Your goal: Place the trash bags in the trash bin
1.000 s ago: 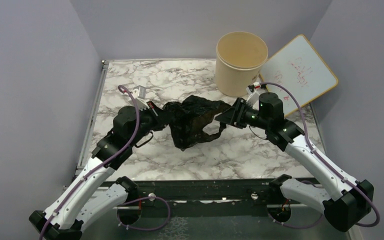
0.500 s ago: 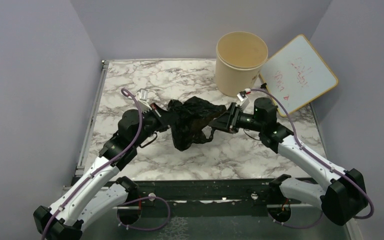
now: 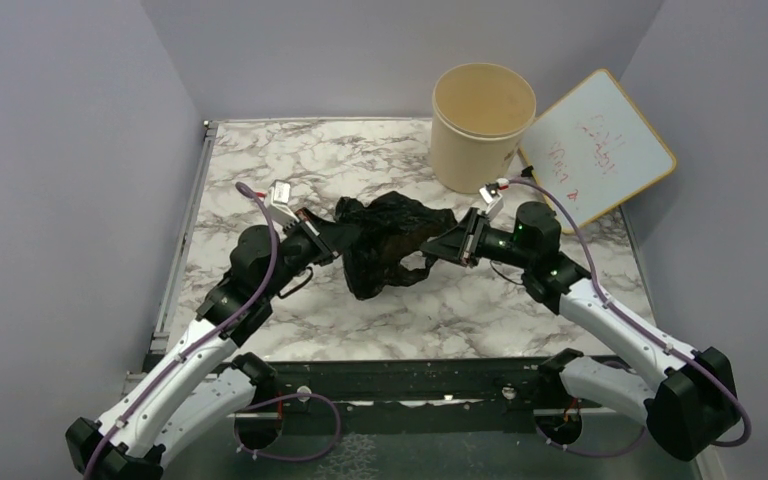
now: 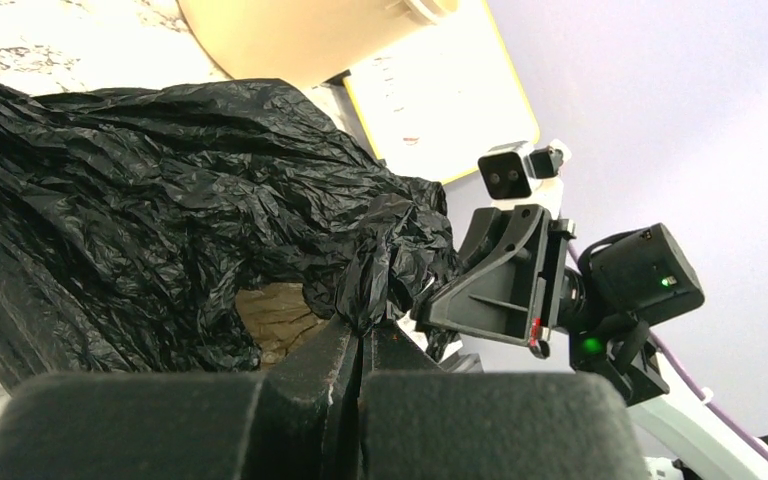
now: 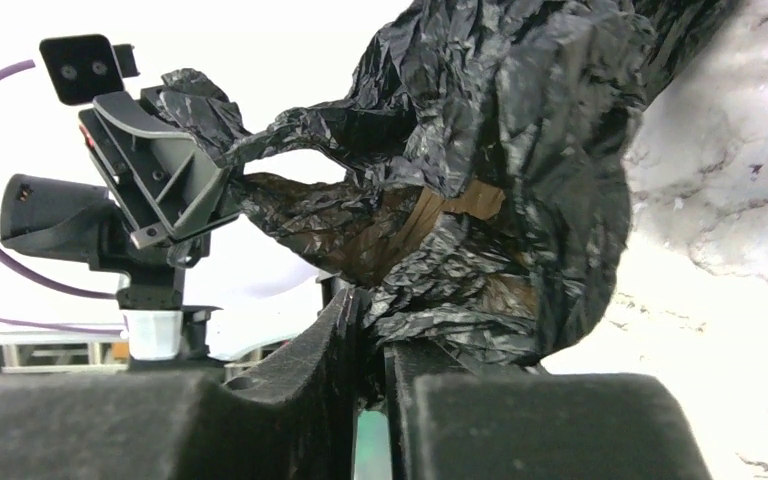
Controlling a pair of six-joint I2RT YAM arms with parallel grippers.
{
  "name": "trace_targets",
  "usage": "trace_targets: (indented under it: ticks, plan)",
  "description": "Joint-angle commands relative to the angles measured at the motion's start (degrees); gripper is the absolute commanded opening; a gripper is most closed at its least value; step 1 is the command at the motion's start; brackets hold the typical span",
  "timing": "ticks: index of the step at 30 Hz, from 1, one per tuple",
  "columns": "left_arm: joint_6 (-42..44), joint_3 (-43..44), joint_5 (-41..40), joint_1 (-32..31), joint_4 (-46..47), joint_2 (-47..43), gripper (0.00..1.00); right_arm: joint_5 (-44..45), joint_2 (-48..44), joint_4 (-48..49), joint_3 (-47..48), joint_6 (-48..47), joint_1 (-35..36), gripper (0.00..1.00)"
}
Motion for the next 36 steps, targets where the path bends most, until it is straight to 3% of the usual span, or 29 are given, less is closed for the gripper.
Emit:
trace_targets:
  ticks: [1,4,9,13,15,17,20,22,24,26,29,31,33,36]
  plan:
    - [3.9,3.2,-1.4,0.2,-3.3,0.6,0.0,2.1,0.3,-3.6,4.9,-3.6,-0.2,0.12]
    - [10.1,9.7,-3.3,0.2,-9.6,3.7,0.0,6.3,3.8,-14.5,14.5,-12.0,-0.3,0.07]
    - [27.3,30.9,-11.3,0.4,-19.8,12.5,0.0,14.5,14.8,-33.2,45.3,-31.3,-0.4,0.02]
    - [38.5,54.4,-17.3,0.4,-23.0,19.7,0.0,15.0,23.5,-41.1,76.6,-43.4,-0.4,0.02]
    - [40.8,58.6,-16.8,0.4,-18.5,18.3,0.0,12.4,23.5,-40.0,83.6,-46.9,-0.4,0.02]
    - [41.1,53.5,-15.2,0.4,-10.7,12.8,0.0,8.9,18.0,-33.8,77.5,-48.5,-0.4,0.02]
    - [39.0,32.1,-12.1,0.4,-1.5,1.5,0.0,9.9,7.6,-24.1,52.8,-46.4,-0.4,0.02]
    - [31.4,20.5,-13.2,0.4,-6.9,-3.3,0.0,17.3,5.5,-27.0,36.9,-41.7,-0.4,0.01]
    - [23.9,8.6,-10.7,0.4,-15.4,-4.8,0.0,25.1,7.7,-36.9,23.6,-35.2,-0.4,0.01]
    - [12.8,1.4,-8.9,0.4,-23.1,-3.5,0.0,29.7,8.8,-44.3,16.9,-29.4,-0.5,0.01]
    - [6.5,-3.5,-2.4,0.4,-22.2,-3.6,0.0,29.1,3.5,-41.8,13.8,-29.1,-0.5,0.01]
    - [8.2,-1.9,-1.7,0.4,-20.5,-1.8,0.0,30.8,0.6,-38.0,15.3,-30.9,-0.5,0.01]
    - [11.0,4.8,-4.7,0.4,-22.0,2.2,0.0,31.9,1.0,-35.9,20.9,-33.8,-0.5,0.01]
    - [19.8,21.2,-8.2,0.5,-21.2,8.2,0.0,28.9,6.8,-36.8,38.2,-39.6,-0.5,0.01]
